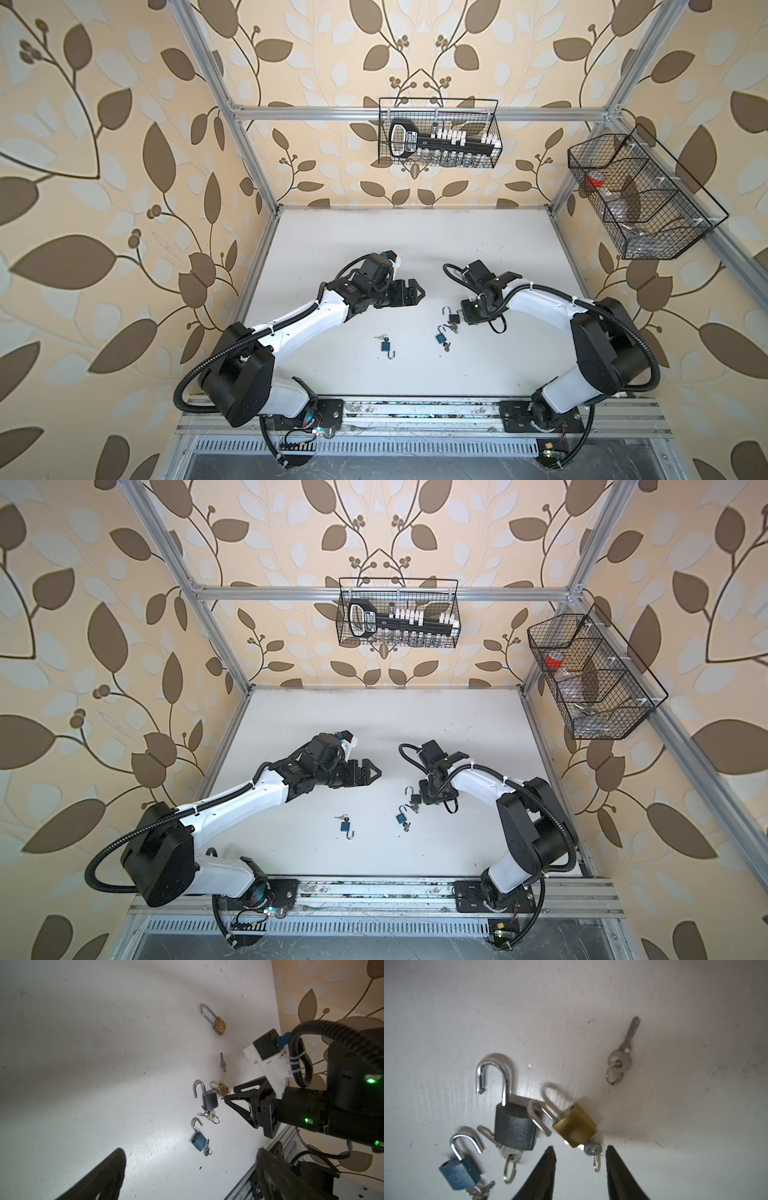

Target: Lock with the key

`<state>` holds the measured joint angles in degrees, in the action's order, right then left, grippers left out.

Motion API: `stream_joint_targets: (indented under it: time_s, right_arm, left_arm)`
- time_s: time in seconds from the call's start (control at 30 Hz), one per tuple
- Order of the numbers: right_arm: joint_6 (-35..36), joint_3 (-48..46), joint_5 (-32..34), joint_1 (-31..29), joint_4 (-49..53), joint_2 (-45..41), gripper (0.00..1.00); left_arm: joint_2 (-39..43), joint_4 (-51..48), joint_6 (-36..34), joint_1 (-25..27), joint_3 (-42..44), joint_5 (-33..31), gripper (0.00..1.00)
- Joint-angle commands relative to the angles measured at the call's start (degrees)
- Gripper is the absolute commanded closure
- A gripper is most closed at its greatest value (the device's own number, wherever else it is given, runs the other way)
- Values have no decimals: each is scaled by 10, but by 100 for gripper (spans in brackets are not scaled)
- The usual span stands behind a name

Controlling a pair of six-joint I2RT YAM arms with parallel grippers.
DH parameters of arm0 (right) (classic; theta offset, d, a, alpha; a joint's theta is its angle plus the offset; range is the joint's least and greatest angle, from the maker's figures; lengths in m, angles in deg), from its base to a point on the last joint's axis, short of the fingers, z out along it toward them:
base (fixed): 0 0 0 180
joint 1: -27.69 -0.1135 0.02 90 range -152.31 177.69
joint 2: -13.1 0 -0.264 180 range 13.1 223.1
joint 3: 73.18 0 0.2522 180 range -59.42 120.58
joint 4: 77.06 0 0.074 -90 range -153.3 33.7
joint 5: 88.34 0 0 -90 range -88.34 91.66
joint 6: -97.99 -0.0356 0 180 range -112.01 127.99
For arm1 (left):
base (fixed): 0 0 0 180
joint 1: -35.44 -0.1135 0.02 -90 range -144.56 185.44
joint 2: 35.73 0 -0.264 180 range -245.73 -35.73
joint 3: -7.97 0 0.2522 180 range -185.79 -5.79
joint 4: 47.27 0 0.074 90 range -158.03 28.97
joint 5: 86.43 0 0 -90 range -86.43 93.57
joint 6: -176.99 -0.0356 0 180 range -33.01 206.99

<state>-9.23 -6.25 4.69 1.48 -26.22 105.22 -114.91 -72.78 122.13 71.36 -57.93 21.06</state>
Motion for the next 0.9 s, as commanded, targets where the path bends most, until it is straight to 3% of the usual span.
stream_joint_targets:
  time_s: [0.0,0.47,0.87]
  right_arm:
    - [14,23,17,5,-2,19,59]
    - [35,30,-29,20,-20,47,60]
    - [19,6,-17,15,-13,28,61]
  left_arm:
    - [18,10,4,-4,3,2,4]
    - [16,16,3,-9,3,15,4]
    - [15,17,5,-10,6,20,4]
